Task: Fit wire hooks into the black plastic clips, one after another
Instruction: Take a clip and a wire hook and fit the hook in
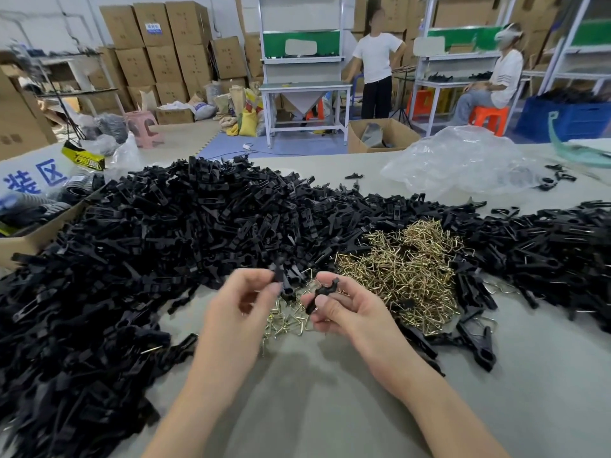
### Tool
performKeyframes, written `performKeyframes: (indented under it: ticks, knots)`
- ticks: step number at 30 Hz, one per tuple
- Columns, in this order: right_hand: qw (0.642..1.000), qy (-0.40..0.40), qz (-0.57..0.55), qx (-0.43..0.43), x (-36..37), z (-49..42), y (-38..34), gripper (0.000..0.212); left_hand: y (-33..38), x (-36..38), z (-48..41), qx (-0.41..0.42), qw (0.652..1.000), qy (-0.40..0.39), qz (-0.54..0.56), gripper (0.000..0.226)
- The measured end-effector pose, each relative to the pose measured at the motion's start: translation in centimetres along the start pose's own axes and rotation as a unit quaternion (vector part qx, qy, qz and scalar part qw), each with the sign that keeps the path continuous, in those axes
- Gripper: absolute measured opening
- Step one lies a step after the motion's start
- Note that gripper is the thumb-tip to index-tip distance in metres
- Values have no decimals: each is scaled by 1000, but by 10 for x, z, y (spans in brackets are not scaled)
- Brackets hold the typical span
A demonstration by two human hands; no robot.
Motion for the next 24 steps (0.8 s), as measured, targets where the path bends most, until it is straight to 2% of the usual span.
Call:
performKeyframes:
  ticks: [3, 11, 19, 24]
  knots:
    - [1000, -7, 14, -10, 1, 1, -1, 24, -5, 23, 9, -13, 998, -67, 15, 23]
    - [999, -7, 24, -24, 1, 3, -6, 20, -6, 28, 11, 11, 996, -88, -28, 30]
    - [998, -14, 57, -33, 3, 3, -9, 24, -7, 23, 10, 30, 997, -58, -30, 26]
    - [996, -27, 72, -38, 4, 4, -9, 23, -6, 26, 11, 33, 995, -88, -33, 31]
Point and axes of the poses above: each hand's wrist, its own z-axis away from the middle knuckle, its own x-axis out of the palm, y = z × x, the point moved 6 cm from there along -z, towards the middle knuckle, and after that the axes turned 14 degrees about z, right-handed, at the moved point
